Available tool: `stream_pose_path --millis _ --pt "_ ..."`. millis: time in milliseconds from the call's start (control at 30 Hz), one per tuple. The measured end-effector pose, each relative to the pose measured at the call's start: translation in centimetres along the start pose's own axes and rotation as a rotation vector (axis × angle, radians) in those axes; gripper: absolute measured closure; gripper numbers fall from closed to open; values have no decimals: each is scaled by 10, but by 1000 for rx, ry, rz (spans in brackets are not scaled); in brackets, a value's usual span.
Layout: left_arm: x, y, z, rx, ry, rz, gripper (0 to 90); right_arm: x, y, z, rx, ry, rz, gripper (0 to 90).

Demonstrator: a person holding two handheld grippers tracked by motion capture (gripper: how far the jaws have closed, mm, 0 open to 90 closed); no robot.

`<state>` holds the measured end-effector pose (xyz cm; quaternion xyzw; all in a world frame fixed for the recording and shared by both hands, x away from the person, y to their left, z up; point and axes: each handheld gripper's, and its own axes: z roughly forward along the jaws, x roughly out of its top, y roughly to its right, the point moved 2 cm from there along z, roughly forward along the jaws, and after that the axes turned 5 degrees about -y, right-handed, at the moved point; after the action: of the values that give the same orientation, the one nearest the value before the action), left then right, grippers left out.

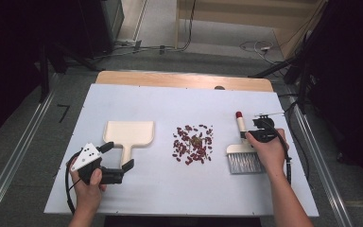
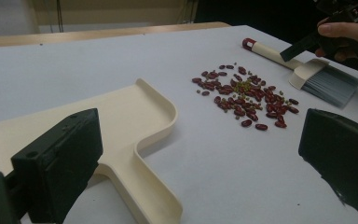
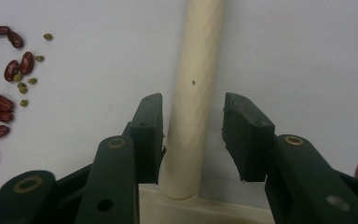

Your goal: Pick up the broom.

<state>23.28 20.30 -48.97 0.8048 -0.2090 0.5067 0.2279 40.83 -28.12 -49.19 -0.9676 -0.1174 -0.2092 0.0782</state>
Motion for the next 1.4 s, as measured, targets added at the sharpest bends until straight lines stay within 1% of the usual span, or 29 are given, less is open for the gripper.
stream_pose_path --millis 33,67,133,233,300,333,367,400,467,500,600,667,733,767,900,1033,1100,1167,1233,1300,1333,1367,1400 --pt "0 0 0 -1 -1 0 0 0 0 0 0 0 0 569" --pt "0 0 0 -1 -1 1 0 0 -1 1 -9 -8 -3 570" --pt "0 1 1 -1 -2 1 0 -1 -3 4 -10 -29 -1 573" --pt "0 1 0 -1 -3 4 0 -2 -5 5 -33 -38 -1 595" --pt "0 1 0 -1 -4 2 0 -2 -7 6 -51 -40 -4 606" --pt "0 1 0 0 -3 2 1 -2 -9 6 -66 -42 -2 607" --pt "0 1 1 0 -3 4 2 -2 -11 7 -86 -45 -15 606" --pt "0 2 1 0 -3 2 2 -1 -13 7 -103 -46 -10 605" --pt "0 3 2 -1 -8 6 2 -1 -15 8 -113 -44 -8 610" --pt "1 3 3 -2 -8 9 3 -2 -15 8 -113 -42 -12 628" --pt "1 5 4 -5 -13 13 3 -2 -11 7 -90 -31 28 690" --pt "1 5 4 -6 -12 13 3 -3 -9 7 -79 -23 23 696" --pt "1 4 4 -4 -13 12 4 -4 -6 7 -61 -6 32 698" --pt "1 4 3 -4 -10 12 3 -5 -5 7 -52 7 41 699" --pt "2 5 2 -2 -5 12 3 -9 -5 7 -43 48 41 700" --pt "3 4 1 2 -2 14 4 -14 -1 2 -19 117 44 701" --pt "4 4 2 6 1 7 4 -16 3 -3 6 161 60 701" --pt "5 4 2 9 3 5 9 -18 6 -8 46 215 65 701" --pt "6 5 2 10 5 6 10 -20 9 -15 59 269 67 701" --pt "8 6 2 7 9 7 10 -22 10 -22 95 336 45 700" --pt "9 7 1 6 10 6 10 -22 10 -26 95 364 38 700" --pt "10 7 1 2 17 -1 9 -23 10 -30 88 386 43 700" --pt "11 8 1 -4 24 -11 10 -23 10 -33 96 414 43 700"
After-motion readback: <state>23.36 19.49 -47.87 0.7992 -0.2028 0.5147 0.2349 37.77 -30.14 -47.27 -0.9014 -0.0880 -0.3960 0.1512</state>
